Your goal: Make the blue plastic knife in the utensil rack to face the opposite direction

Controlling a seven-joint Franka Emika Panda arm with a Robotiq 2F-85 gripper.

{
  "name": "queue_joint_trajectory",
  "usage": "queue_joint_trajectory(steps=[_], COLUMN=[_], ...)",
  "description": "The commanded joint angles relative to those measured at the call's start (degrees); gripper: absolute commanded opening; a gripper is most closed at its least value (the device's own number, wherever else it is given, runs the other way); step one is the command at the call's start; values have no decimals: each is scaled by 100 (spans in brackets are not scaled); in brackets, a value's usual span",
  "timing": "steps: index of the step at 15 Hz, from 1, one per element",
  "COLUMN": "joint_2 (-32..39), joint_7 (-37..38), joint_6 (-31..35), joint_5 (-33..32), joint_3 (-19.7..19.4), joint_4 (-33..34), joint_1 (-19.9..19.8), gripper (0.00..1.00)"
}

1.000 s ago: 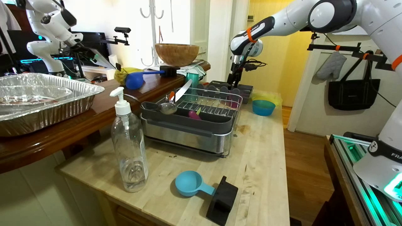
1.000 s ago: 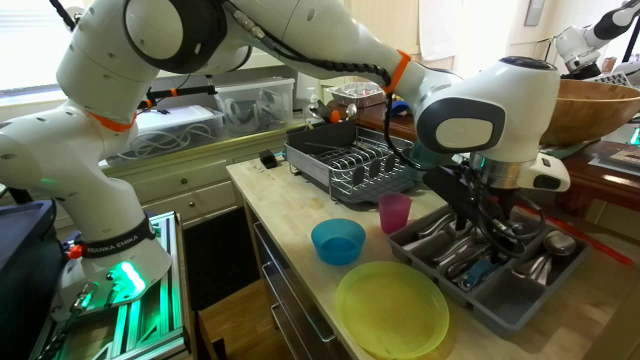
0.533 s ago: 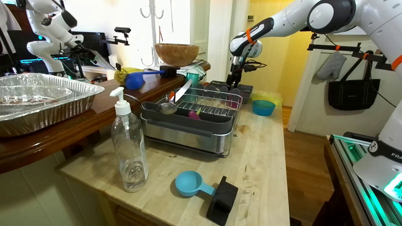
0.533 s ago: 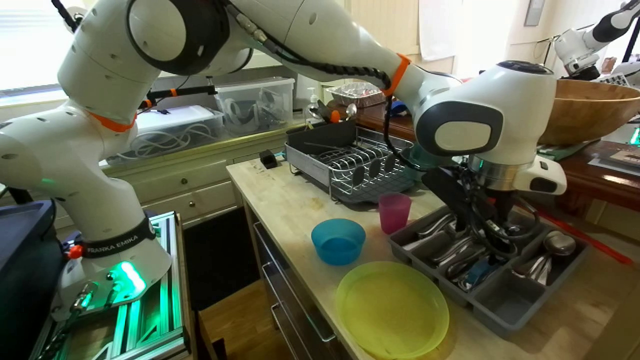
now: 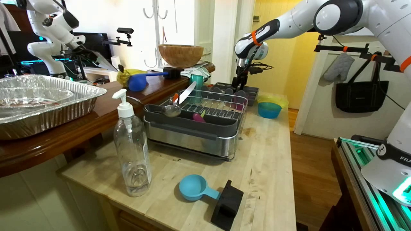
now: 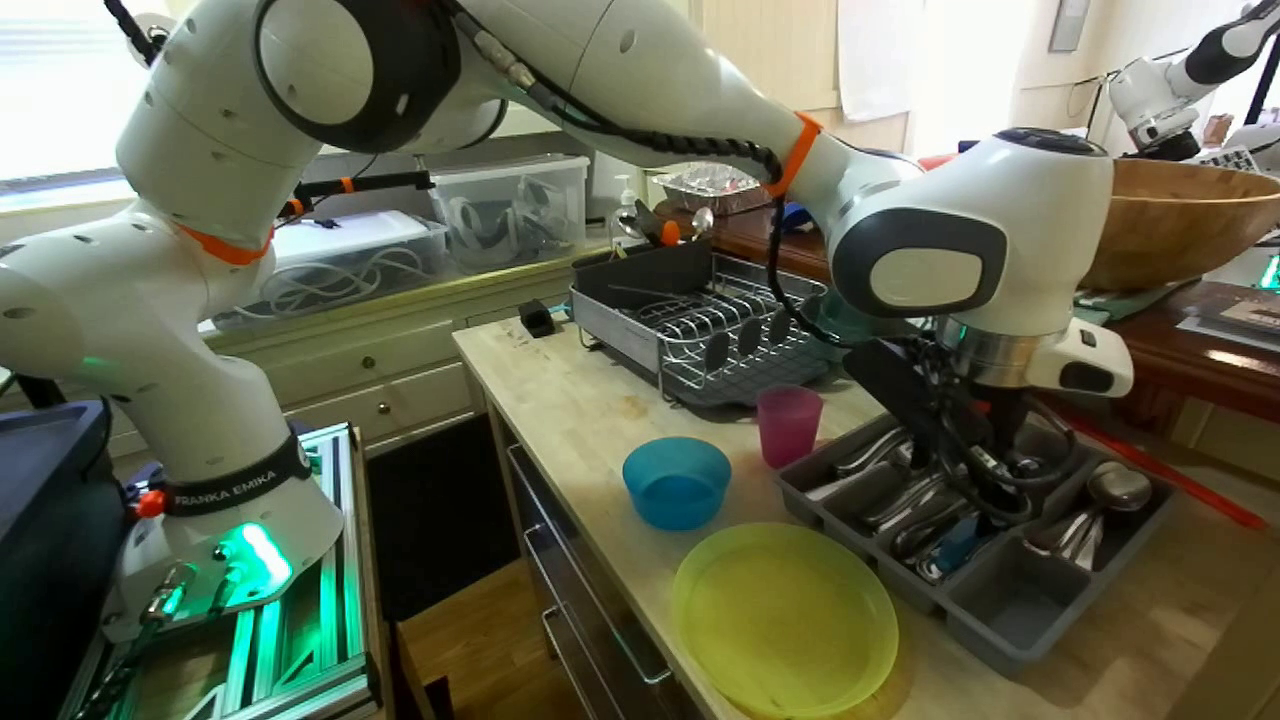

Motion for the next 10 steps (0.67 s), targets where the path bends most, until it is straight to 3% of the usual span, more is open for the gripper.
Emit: queue_joint_trajectory(steps=[1, 10], joint_2=[148, 137], joint_7=[104, 325], joint_6=[56, -51], joint_5=[-123, -99], joint_3=[6, 10], joint_4=[177, 140], joint_1=[-6, 19], gripper=[100, 100])
